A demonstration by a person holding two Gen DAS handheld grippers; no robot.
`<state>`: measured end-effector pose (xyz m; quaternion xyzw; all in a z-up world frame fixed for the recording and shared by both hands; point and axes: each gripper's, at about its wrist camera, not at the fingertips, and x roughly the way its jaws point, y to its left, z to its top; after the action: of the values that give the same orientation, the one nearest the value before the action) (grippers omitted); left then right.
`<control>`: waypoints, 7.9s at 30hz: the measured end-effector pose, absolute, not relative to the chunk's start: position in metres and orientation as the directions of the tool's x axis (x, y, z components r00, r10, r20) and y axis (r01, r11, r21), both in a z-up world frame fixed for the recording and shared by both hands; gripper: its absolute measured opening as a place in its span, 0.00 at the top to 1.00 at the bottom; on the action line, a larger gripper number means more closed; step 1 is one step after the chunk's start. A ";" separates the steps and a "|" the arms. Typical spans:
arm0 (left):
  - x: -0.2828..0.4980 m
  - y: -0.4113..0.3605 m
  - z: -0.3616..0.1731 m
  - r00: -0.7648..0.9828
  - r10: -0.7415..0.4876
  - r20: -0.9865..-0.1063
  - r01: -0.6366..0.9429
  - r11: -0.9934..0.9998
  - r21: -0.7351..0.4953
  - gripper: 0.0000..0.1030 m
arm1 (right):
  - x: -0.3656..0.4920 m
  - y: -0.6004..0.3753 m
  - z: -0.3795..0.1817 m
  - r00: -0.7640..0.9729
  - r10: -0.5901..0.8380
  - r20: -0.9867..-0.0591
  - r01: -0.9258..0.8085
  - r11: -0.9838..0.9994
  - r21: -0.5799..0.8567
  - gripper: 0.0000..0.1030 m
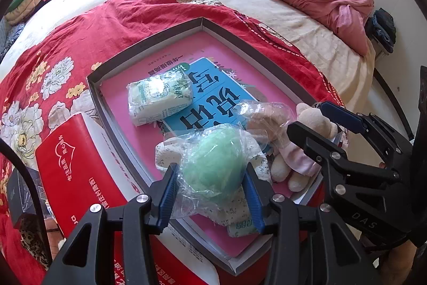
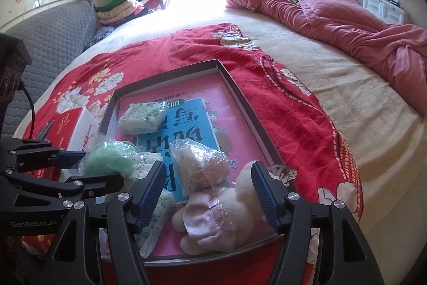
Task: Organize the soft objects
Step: 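Lower both bagged balls into the tray and open both tools, then move both open tools back from the tray toward the pile, then bring both open tools down over the pink tube and small bear, then grasp the pink tube with the left tool while the right tool grasps the small bear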
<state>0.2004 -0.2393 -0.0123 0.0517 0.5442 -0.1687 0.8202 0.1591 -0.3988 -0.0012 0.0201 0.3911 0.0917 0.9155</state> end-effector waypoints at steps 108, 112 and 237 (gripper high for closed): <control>0.073 -0.067 0.097 0.631 -0.123 -0.766 0.069 0.992 -0.103 0.17 | 0.055 -0.283 0.127 0.815 0.230 -0.532 -0.272 0.962 0.001 0.23; 0.068 -0.043 0.098 0.639 -0.095 -0.763 0.022 0.994 -0.105 0.17 | 0.051 -0.268 0.129 0.804 0.268 -0.530 -0.314 0.949 0.003 0.23; 0.139 0.006 -0.064 0.380 -0.350 -0.856 0.130 0.937 -0.325 0.88 | 0.081 -0.126 -0.058 0.826 0.100 -0.554 -0.531 0.467 -0.707 0.65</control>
<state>0.1391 0.0065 -0.0637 -0.1022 0.5372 -0.1455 0.8245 0.0806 -0.1265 -0.0581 -0.4796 0.2246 0.1906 0.8265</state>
